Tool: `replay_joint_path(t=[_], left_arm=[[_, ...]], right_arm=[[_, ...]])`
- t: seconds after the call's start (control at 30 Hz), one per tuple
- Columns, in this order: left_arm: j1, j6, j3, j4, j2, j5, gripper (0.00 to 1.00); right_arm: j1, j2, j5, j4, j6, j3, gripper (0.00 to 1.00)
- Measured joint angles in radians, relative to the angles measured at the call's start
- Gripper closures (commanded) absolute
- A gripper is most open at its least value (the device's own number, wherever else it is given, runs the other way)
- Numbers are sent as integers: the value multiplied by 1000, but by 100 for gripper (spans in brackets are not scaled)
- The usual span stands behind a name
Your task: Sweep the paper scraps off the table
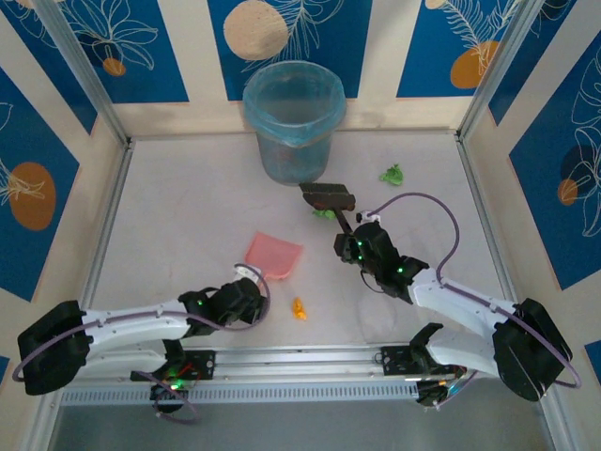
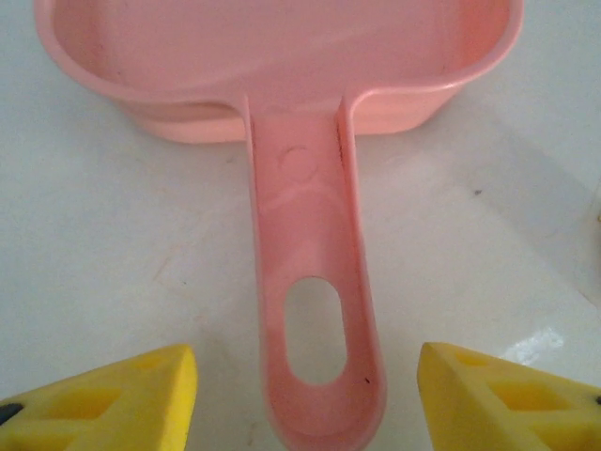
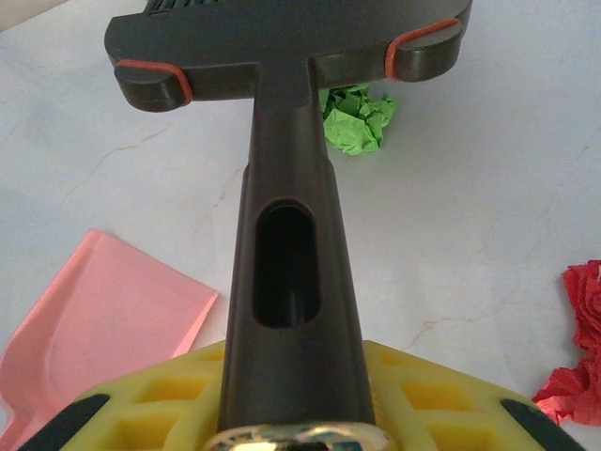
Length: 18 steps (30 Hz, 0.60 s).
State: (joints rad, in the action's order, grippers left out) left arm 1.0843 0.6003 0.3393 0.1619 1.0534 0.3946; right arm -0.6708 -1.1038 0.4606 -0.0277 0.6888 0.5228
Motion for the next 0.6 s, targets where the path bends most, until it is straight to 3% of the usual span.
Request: replay_joint_path(t=[0.27,0.5,0.6], left_arm=[[66,17,-55,-148,75,168,54],[66,16,-64,-255,131,229,59],[67,3,-71,-287,150,246,67]], right_arm=[[0,-5,0,-1,0,1,100],[0,-20,-5,10,0,1,100],[0,-20,-8,14,0,1,100]])
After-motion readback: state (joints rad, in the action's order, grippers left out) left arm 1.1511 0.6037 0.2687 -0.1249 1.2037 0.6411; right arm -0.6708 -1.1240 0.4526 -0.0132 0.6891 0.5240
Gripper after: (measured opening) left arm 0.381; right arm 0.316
